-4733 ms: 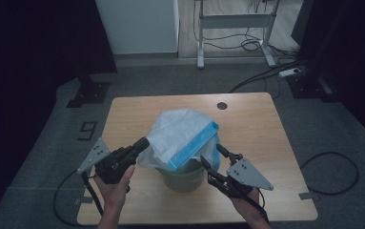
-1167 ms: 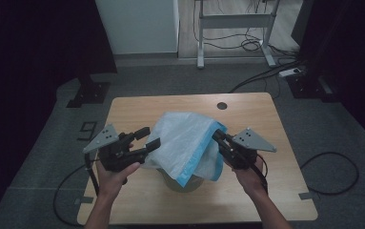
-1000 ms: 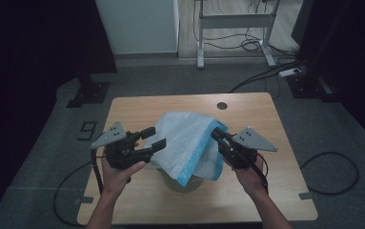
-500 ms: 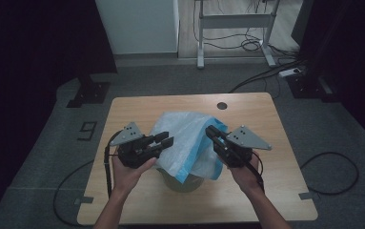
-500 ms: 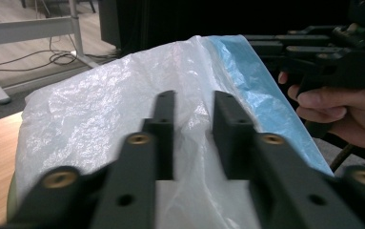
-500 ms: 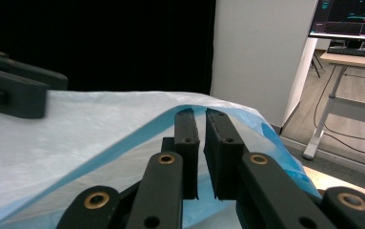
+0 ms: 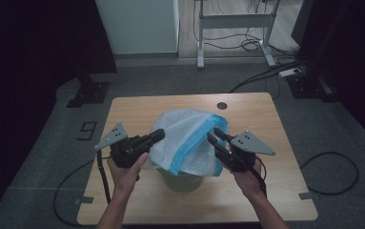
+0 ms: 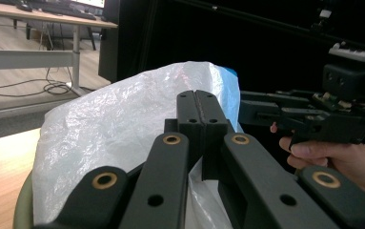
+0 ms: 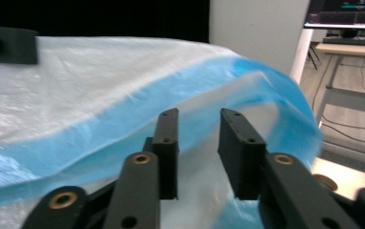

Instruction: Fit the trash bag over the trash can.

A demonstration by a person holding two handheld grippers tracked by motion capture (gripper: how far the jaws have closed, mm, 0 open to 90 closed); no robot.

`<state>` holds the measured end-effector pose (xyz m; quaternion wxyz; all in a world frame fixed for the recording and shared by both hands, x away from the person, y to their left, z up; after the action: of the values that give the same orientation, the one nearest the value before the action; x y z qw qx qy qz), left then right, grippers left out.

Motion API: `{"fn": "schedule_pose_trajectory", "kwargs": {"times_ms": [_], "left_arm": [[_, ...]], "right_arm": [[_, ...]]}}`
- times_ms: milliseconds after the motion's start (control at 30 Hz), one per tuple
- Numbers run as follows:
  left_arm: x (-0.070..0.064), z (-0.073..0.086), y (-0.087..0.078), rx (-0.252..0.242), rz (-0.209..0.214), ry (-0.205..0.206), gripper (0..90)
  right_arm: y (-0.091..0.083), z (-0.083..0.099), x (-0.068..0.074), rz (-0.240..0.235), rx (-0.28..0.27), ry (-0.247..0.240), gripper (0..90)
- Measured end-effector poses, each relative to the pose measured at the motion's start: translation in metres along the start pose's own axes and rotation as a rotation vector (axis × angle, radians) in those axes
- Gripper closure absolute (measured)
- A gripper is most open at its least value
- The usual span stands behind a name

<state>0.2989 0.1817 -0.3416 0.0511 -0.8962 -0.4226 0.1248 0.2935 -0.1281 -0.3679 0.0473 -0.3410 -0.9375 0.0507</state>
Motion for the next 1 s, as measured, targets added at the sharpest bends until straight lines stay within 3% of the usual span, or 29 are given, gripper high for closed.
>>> {"fn": "schedule_pose_trajectory", "kwargs": {"times_ms": [167,500,600,633,733,933,1000], "left_arm": [[0.003,0.003,-0.002,-0.009,0.008,-0.020,90.0],[0.001,0.003,-0.001,-0.012,0.014,-0.016,90.0],[0.001,0.003,-0.002,-0.015,0.017,-0.015,90.0],[0.001,0.003,-0.003,-0.017,0.018,-0.014,90.0],[0.001,0.003,-0.005,-0.027,0.028,-0.018,90.0],[0.002,0.001,-0.006,-0.043,0.015,-0.020,89.9],[0.004,-0.001,-0.008,-0.061,0.001,-0.028,89.9]], "right_arm": [[-0.003,0.005,-0.003,0.024,-0.012,0.039,57.9],[0.009,0.002,0.000,-0.007,-0.013,0.066,58.6],[0.012,0.001,-0.002,0.007,-0.014,0.083,63.1],[0.014,0.001,-0.004,0.013,-0.029,0.104,73.4],[0.014,0.001,-0.007,0.014,-0.034,0.116,88.0],[0.012,0.001,-0.006,0.006,-0.022,0.094,89.3],[0.009,0.000,-0.004,0.002,-0.009,0.066,89.4]]}}
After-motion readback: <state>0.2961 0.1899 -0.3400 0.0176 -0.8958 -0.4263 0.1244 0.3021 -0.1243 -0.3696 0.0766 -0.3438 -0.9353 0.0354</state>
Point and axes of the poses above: each handheld gripper's, and its own axes: y roughly forward along the jaws, z roughly out of its underside, x roughly to its left, the point moved 1 cm from there along y, roughly forward along the jaws, and after that the axes turned 15 degrees about -z, right-handed, at the moved point
